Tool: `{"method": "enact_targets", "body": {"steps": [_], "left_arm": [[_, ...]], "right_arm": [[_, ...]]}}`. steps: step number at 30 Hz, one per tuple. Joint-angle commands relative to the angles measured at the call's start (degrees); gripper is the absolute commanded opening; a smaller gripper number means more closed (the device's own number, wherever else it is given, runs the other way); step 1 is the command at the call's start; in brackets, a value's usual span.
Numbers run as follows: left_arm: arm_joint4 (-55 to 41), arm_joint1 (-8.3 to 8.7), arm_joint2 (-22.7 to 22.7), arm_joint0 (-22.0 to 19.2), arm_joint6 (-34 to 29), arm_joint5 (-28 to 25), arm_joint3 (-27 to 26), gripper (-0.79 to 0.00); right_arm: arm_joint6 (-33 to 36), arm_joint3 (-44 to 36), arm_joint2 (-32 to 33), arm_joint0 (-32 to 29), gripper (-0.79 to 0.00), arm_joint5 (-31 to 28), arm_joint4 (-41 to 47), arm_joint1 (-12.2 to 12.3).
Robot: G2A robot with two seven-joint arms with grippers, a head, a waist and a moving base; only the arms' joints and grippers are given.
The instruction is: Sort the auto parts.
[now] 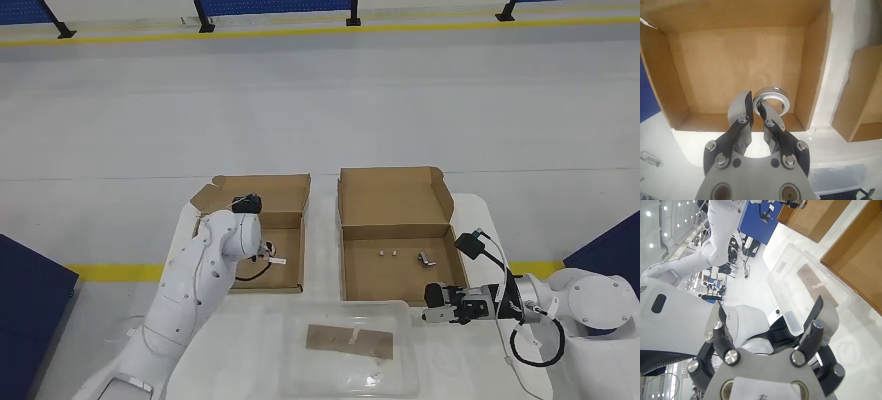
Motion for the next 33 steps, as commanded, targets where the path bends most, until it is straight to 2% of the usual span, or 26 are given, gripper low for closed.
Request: {"method": "enact_targets", "body": {"steps": [1, 7, 9, 12, 15, 19, 33], "left_arm": [[-0.98, -0.43, 0.76, -0.96, 0.20, -0.78, 2.72, -0.785], [-0.98, -0.43, 0.76, -0.96, 0.20, -0.78, 2.72, -0.785], [-0.28, -0.39, 0.66, -0.23, 1.94, -0.18, 2.46, -0.785], [1.53, -0.47, 1.45, -0.13, 0.56, 0.38, 1.69, -0.785], [3.82, -1.07, 2.97, -1.36, -0.86, 3.65, 3.92, -0.785], [3.01, -2.45, 4.75, -3.77, -0.53, 5.09, 8.73, -0.785], [-2.38, -8.02, 10.07, -9.83, 4.71, 5.17, 25.50, -0.785]], "right_arm": [[0.00, 0.00, 0.00, 0.00, 0.000, 0.00, 0.00, 0.00], [0.00, 0.00, 0.00, 0.00, 0.000, 0.00, 0.00, 0.00], [0.00, 0.00, 0.00, 0.00, 0.000, 0.00, 0.00, 0.00], [0.00, 0.00, 0.00, 0.00, 0.000, 0.00, 0.00, 0.00], [0.00, 0.00, 0.00, 0.00, 0.000, 0.00, 0.00, 0.00], [0.00, 0.00, 0.00, 0.00, 0.000, 0.00, 0.00, 0.00], [0.00, 0.00, 0.00, 0.00, 0.000, 0.00, 0.00, 0.00]]}}
